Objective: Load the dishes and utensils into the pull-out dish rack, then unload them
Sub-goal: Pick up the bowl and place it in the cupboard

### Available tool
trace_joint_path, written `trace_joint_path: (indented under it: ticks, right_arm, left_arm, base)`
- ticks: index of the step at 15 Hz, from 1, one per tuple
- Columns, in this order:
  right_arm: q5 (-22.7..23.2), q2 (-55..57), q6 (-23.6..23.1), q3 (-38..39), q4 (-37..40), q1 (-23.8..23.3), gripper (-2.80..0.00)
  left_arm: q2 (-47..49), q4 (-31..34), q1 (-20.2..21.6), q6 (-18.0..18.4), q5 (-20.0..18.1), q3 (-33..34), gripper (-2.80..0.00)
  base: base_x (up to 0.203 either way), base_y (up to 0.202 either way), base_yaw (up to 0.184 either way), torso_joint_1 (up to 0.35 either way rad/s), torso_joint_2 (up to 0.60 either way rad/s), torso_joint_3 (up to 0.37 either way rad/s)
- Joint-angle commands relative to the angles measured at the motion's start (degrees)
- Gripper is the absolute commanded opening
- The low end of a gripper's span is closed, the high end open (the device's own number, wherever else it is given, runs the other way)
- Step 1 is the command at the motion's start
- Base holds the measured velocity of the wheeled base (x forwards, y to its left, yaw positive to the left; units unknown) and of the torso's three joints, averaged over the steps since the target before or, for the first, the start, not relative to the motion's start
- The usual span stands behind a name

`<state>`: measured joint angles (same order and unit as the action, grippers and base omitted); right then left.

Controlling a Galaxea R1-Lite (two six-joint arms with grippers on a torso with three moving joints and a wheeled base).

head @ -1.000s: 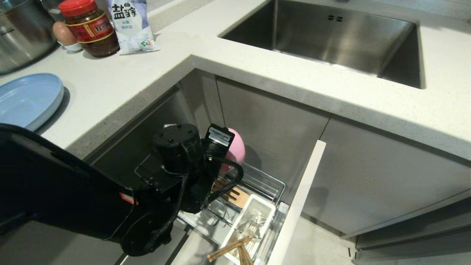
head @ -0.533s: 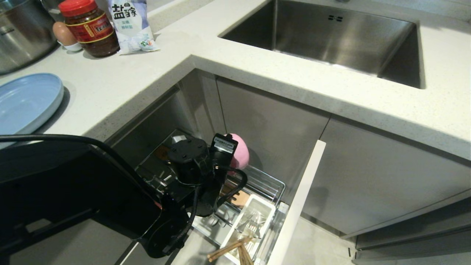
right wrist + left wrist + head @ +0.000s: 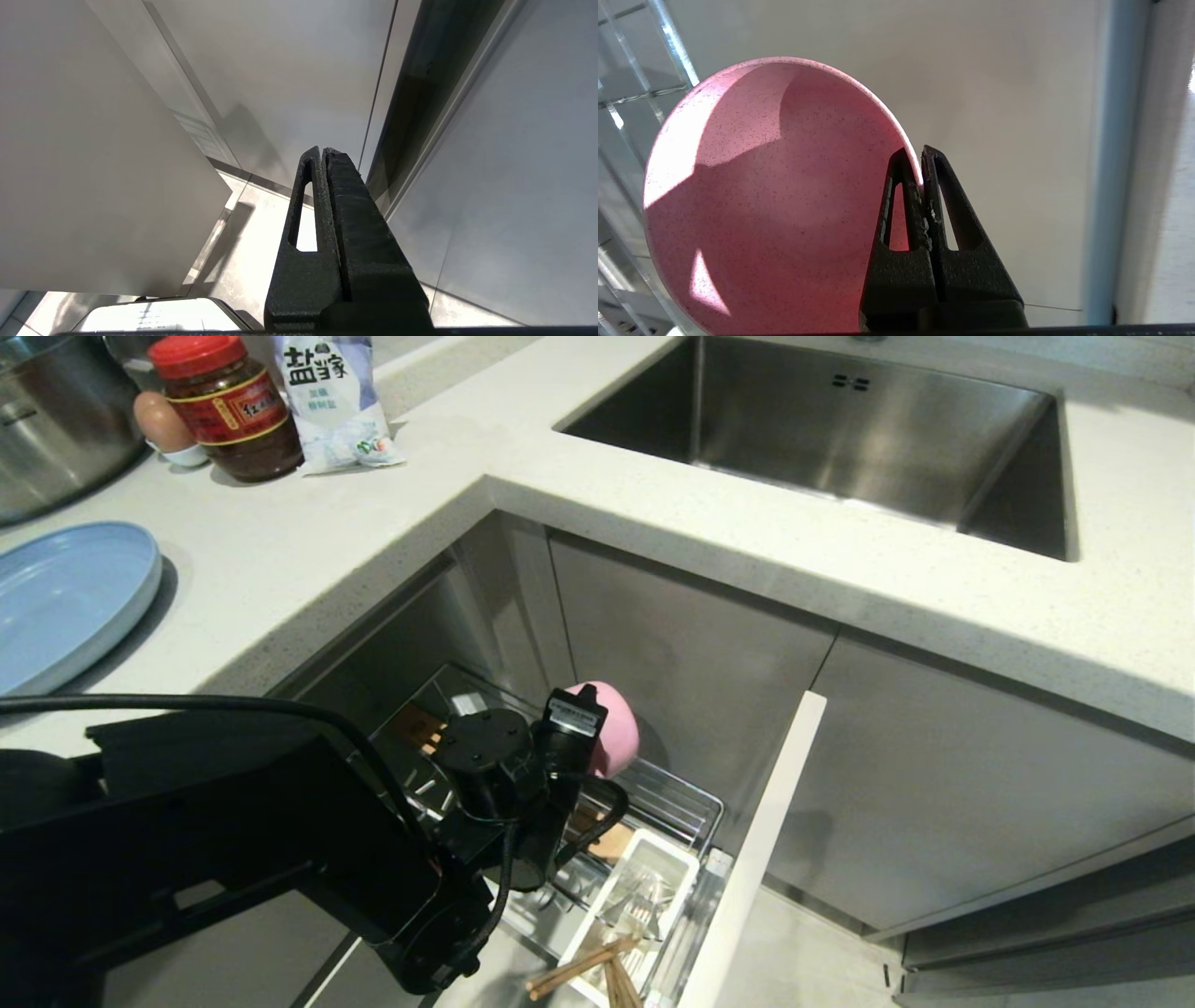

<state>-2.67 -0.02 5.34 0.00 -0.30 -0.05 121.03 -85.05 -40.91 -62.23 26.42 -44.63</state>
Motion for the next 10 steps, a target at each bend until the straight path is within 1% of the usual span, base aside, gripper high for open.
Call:
trace_joint_path:
  ticks: [1, 6, 8, 10]
  right_arm:
    - [0.0, -0.2, 0.0, 0.0, 0.0, 0.0, -2.80]
    - [0.0, -0.2, 0.0, 0.0, 0.0, 0.0, -2.80]
    - [0.0, -0.2, 0.0, 0.0, 0.0, 0.0, -2.80]
    - [0.0, -0.2, 0.0, 0.0, 0.0, 0.0, -2.80]
  left_arm:
    - [1.8, -0.6, 0.4, -1.4, 0.0, -0.1, -2.80]
    - [3.3, -0.6, 0.5, -1.5, 0.0, -0.4, -2.80]
    - [4.0, -0.6, 0.6, -2.3, -1.6, -0.3, -2.80]
    - [4.1, -0.6, 0.6, -2.9, -1.7, -0.2, -2.80]
  base:
    - [0.000, 0.000, 0.000, 0.000, 0.00, 0.000]
    - [0.000, 0.000, 0.000, 0.000, 0.00, 0.000]
    - [0.000, 0.000, 0.000, 0.000, 0.00, 0.000]
    - [0.000, 0.000, 0.000, 0.000, 0.00, 0.000]
